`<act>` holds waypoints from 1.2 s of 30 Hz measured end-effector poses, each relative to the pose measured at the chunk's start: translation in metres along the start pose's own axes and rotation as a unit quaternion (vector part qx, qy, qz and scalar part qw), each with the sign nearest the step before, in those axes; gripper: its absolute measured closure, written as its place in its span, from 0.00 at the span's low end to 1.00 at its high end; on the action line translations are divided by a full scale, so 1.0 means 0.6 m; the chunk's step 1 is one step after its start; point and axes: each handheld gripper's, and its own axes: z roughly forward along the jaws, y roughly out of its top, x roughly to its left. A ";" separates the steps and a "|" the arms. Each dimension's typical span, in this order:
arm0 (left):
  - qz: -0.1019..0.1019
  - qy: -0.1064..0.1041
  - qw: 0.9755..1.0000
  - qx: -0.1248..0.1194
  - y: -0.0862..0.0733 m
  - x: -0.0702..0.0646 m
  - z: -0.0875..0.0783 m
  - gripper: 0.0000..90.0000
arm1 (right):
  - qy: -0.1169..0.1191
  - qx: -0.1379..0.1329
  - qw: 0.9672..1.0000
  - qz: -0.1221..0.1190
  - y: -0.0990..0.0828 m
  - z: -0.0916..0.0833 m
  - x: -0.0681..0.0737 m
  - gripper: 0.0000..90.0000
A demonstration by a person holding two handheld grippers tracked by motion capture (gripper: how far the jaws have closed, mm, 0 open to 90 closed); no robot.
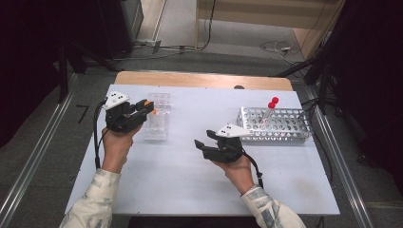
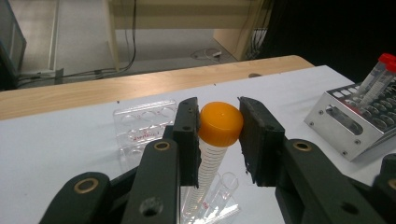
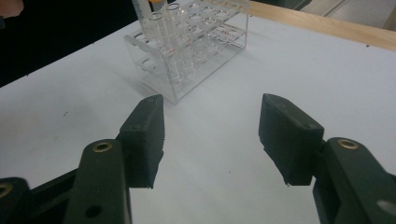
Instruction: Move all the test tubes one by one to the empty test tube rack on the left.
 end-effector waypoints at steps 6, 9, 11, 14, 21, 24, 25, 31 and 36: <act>0.008 0.012 1.000 0.019 -0.020 -0.004 0.016 0.77 | 0.000 0.001 1.000 -0.002 -0.001 -0.001 0.000 0.44; 0.010 0.016 0.999 0.027 -0.030 -0.003 0.020 0.77 | 0.000 0.000 1.000 -0.001 -0.001 -0.002 0.000 0.44; 0.009 0.018 0.999 0.034 -0.036 -0.003 0.023 0.77 | 0.000 0.000 1.000 -0.001 -0.001 -0.002 -0.001 0.44; 0.009 0.022 0.999 0.041 -0.044 -0.002 0.027 0.77 | 0.000 0.001 1.000 -0.001 -0.001 -0.002 -0.001 0.44; 0.004 0.023 0.999 0.044 -0.048 0.000 0.027 0.71 | -0.001 0.000 1.000 -0.003 -0.001 -0.002 -0.002 0.44; 0.001 0.021 0.999 0.042 -0.046 0.002 0.023 0.69 | -0.003 -0.001 1.000 0.000 -0.001 -0.003 -0.003 0.44; 0.000 0.020 0.999 0.042 -0.046 0.002 0.021 0.66 | -0.004 -0.002 1.000 -0.001 -0.001 -0.005 -0.005 0.44; -0.003 0.033 0.999 0.038 -0.044 -0.004 0.012 0.42 | -0.023 -0.007 1.000 -0.001 0.003 -0.016 -0.020 0.45; -0.006 0.045 0.998 0.035 -0.043 -0.006 0.004 0.25 | -0.053 -0.012 0.998 0.010 0.007 -0.034 -0.047 0.45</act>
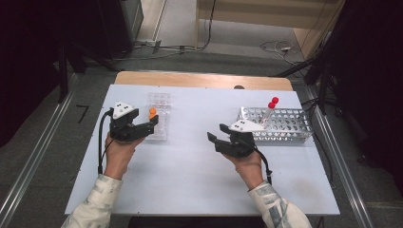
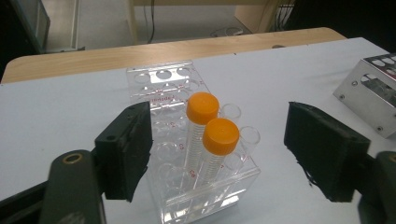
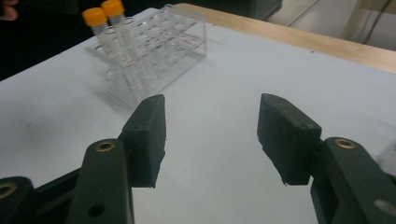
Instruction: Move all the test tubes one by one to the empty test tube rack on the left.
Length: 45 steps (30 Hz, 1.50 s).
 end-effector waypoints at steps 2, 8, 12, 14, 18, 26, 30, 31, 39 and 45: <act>-0.004 -0.003 1.000 0.001 0.000 0.001 -0.002 0.24 | -0.024 0.000 1.000 -0.001 0.001 -0.007 -0.015 0.44; -0.004 -0.001 1.000 0.004 -0.002 0.000 -0.001 0.24 | -0.083 -0.010 0.996 0.018 -0.003 -0.034 -0.072 0.44; -0.004 0.000 1.000 0.004 -0.002 0.000 -0.001 0.24 | -0.125 -0.014 0.992 0.019 -0.007 -0.055 -0.106 0.44; -0.005 0.002 1.000 0.003 -0.002 0.000 -0.001 0.24 | -0.137 -0.015 0.990 0.030 -0.011 -0.063 -0.123 0.44; -0.006 0.001 1.000 0.001 -0.001 0.000 -0.002 0.24 | -0.159 -0.014 0.986 0.046 -0.019 -0.073 -0.150 0.44; -0.006 0.000 1.000 0.001 -0.001 0.000 -0.003 0.24 | -0.195 -0.014 0.979 0.063 -0.027 -0.064 -0.185 0.36; -0.005 0.000 1.000 0.002 -0.001 -0.001 -0.002 0.24 | -0.213 -0.008 0.974 0.079 -0.030 -0.051 -0.202 0.33; -0.005 0.000 1.000 0.003 -0.001 -0.002 -0.002 0.24 | -0.217 -0.006 0.973 0.083 -0.031 -0.048 -0.205 0.33; -0.004 0.000 1.000 0.003 -0.002 -0.001 -0.002 0.24 | -0.244 -0.001 0.966 0.085 -0.032 -0.025 -0.221 0.47; -0.003 0.001 1.000 0.004 -0.003 -0.002 -0.002 0.24 | -0.254 0.002 0.963 0.092 -0.031 -0.016 -0.225 0.63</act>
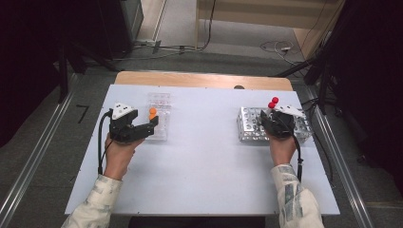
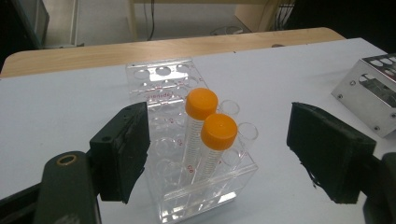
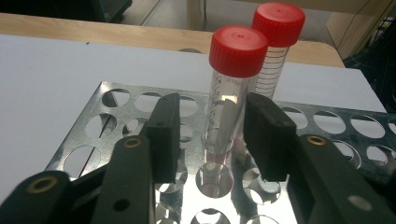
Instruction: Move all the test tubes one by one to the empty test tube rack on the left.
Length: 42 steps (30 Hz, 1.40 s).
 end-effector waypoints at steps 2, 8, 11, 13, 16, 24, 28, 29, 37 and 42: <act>-0.001 0.000 1.000 -0.002 0.000 -0.001 0.000 0.24 | -0.005 0.002 1.000 0.003 0.001 0.002 0.000 0.67; 0.000 -0.002 1.000 -0.003 0.000 -0.001 -0.002 0.25 | -0.008 0.006 1.000 0.018 0.001 0.006 -0.005 0.79; 0.000 -0.002 1.000 -0.004 0.001 -0.001 -0.002 0.25 | -0.006 0.001 1.000 0.019 0.004 0.002 -0.005 0.79; 0.000 -0.002 1.000 -0.004 0.001 -0.001 -0.002 0.25 | -0.004 -0.004 1.000 0.020 0.007 -0.003 -0.005 0.79; 0.000 -0.003 1.000 -0.004 0.001 -0.001 -0.002 0.24 | -0.001 -0.016 1.000 0.018 0.014 -0.013 -0.005 0.79; 0.000 -0.002 1.000 -0.004 0.002 -0.003 -0.002 0.21 | 0.010 -0.054 0.998 0.015 0.043 -0.054 -0.008 0.79; -0.001 -0.002 1.000 -0.005 0.002 -0.003 -0.003 0.21 | 0.018 -0.067 0.998 0.006 0.055 -0.074 -0.003 0.79; -0.001 -0.002 1.000 -0.006 0.002 -0.003 -0.003 0.21 | 0.022 -0.069 0.997 0.002 0.057 -0.079 -0.001 0.79; -0.005 -0.005 1.000 -0.009 0.004 -0.005 -0.005 0.21 | 0.069 -0.074 0.995 -0.018 0.059 -0.103 0.030 0.79; -0.005 -0.005 1.000 -0.011 0.005 -0.005 -0.007 0.21 | 0.103 -0.075 0.991 -0.034 0.059 -0.111 0.063 0.79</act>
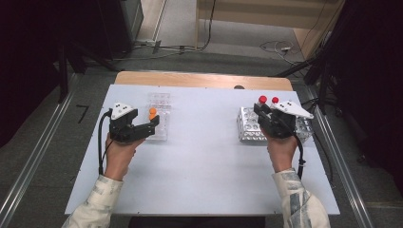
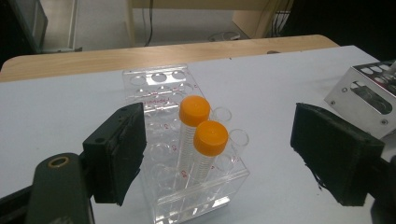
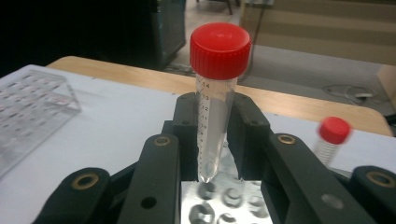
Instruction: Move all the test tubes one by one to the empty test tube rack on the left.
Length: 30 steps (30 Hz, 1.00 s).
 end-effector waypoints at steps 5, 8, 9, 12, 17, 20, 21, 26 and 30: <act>0.000 -0.003 1.000 -0.003 0.001 -0.002 -0.003 0.21 | 0.039 0.008 0.999 -0.014 -0.004 0.008 0.041 0.79; 0.004 -0.006 1.000 -0.006 0.002 -0.007 -0.005 0.21 | 0.059 0.012 0.998 -0.019 -0.008 0.014 0.061 0.79; 0.006 -0.005 1.000 -0.005 0.002 -0.009 -0.005 0.21 | 0.065 0.014 0.998 -0.019 -0.010 0.016 0.067 0.79; 0.009 -0.009 1.000 -0.005 0.003 -0.014 -0.006 0.21 | 0.080 0.024 0.996 -0.024 -0.016 0.024 0.083 0.79; 0.015 -0.015 1.000 -0.008 0.004 -0.024 -0.007 0.21 | 0.101 0.035 0.994 -0.032 -0.027 0.034 0.107 0.79; 0.023 -0.021 0.999 -0.005 0.003 -0.036 -0.005 0.21 | 0.112 0.043 0.992 -0.036 -0.035 0.039 0.122 0.79; 0.026 -0.025 0.999 -0.003 0.002 -0.041 -0.003 0.21 | 0.118 0.045 0.991 -0.038 -0.038 0.042 0.127 0.79; 0.041 -0.044 0.998 0.001 -0.002 -0.068 0.002 0.22 | 0.140 0.061 0.987 -0.051 -0.055 0.052 0.156 0.79; 0.050 -0.063 0.997 0.004 -0.005 -0.090 0.006 0.22 | 0.155 0.068 0.984 -0.061 -0.064 0.058 0.181 0.79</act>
